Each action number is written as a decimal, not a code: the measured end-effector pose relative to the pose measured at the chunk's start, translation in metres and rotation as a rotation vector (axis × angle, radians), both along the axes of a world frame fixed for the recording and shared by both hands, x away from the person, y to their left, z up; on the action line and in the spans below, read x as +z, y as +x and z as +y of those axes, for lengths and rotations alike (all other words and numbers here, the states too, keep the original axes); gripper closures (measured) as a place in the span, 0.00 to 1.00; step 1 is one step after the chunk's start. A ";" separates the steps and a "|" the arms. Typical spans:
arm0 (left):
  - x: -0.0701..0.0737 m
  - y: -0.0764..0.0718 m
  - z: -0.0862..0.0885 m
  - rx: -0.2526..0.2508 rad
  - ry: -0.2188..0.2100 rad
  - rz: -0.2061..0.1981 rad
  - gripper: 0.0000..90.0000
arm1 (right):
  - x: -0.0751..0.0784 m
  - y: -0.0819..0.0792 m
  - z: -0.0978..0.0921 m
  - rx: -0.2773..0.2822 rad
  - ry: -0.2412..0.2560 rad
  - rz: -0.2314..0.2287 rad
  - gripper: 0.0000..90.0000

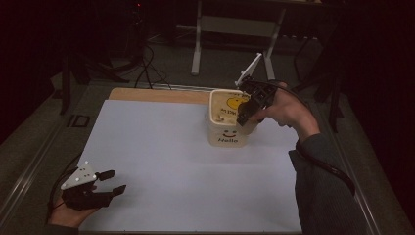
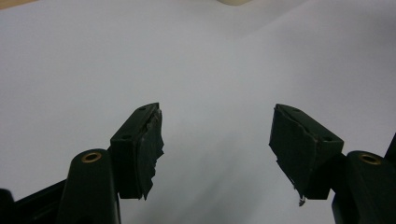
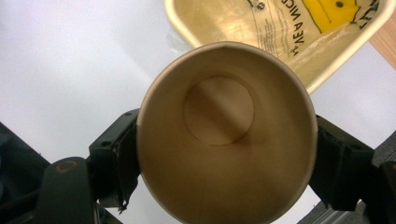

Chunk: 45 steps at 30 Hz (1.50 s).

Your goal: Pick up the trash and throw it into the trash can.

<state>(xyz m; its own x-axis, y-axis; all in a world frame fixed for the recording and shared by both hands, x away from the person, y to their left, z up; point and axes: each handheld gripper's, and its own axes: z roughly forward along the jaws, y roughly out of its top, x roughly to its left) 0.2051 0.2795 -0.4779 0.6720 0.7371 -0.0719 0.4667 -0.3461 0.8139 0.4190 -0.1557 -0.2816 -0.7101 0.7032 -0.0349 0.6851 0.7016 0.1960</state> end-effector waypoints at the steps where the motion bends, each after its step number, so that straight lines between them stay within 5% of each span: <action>1: 0.000 0.000 0.000 -0.001 0.001 0.000 0.38 | 0.001 0.001 0.000 -0.002 -0.001 -0.002 0.24; 34: 0.000 -0.002 0.003 0.008 -0.013 0.001 0.38 | 0.012 0.047 0.005 -0.195 0.022 -0.030 0.24; 45: 0.000 -0.003 0.004 0.013 -0.016 -0.001 0.38 | 0.011 0.051 0.013 -0.199 0.027 -0.046 0.24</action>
